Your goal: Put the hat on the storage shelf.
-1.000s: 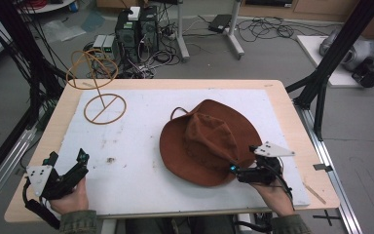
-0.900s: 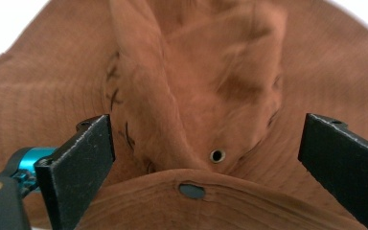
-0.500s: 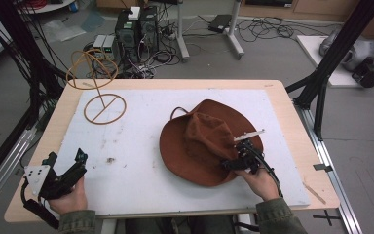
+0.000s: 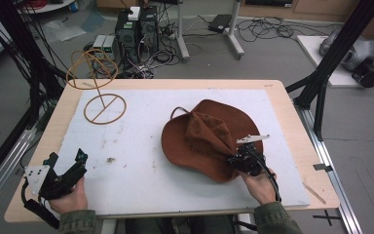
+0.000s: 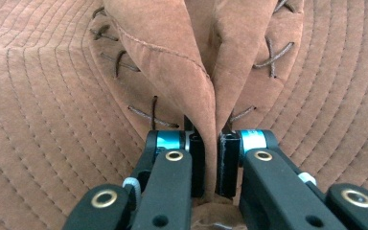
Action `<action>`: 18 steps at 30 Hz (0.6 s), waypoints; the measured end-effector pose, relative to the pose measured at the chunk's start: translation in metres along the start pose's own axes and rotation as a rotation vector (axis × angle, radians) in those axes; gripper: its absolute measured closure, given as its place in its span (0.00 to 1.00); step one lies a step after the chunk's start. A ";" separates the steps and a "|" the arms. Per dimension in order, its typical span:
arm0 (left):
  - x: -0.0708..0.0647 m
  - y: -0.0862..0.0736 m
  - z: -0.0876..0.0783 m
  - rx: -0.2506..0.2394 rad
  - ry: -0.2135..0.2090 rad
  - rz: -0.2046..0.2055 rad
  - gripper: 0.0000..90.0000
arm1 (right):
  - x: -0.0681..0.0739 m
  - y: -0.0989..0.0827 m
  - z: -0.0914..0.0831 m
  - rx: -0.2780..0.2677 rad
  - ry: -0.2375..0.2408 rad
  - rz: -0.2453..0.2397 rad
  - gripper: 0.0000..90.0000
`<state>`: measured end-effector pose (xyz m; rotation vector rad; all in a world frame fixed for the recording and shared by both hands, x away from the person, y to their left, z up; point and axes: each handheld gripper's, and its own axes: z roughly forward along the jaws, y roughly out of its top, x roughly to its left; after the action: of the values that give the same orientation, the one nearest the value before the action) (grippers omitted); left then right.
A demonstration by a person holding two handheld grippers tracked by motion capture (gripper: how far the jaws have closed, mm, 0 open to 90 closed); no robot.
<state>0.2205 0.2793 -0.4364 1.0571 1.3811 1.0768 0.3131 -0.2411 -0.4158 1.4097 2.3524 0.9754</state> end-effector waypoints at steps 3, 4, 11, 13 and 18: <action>0.001 0.000 0.000 0.000 0.001 -0.003 0.16 | -0.001 -0.002 -0.001 -0.020 0.008 0.002 0.97; 0.001 0.000 0.000 0.002 0.001 -0.003 0.16 | -0.001 -0.003 -0.002 -0.034 0.008 0.008 0.97; 0.003 0.000 0.000 0.000 0.003 -0.009 0.16 | -0.004 -0.006 -0.016 -0.187 0.025 0.043 0.97; 0.003 0.000 0.000 0.003 0.004 -0.009 0.16 | -0.005 -0.005 -0.021 -0.230 0.052 0.064 0.97; 0.003 -0.001 0.000 0.002 0.002 -0.010 0.16 | 0.000 -0.003 -0.038 -0.387 0.045 0.028 0.97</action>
<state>0.2204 0.2824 -0.4379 1.0502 1.3877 1.0700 0.2921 -0.2582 -0.3892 1.2795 2.0299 1.3914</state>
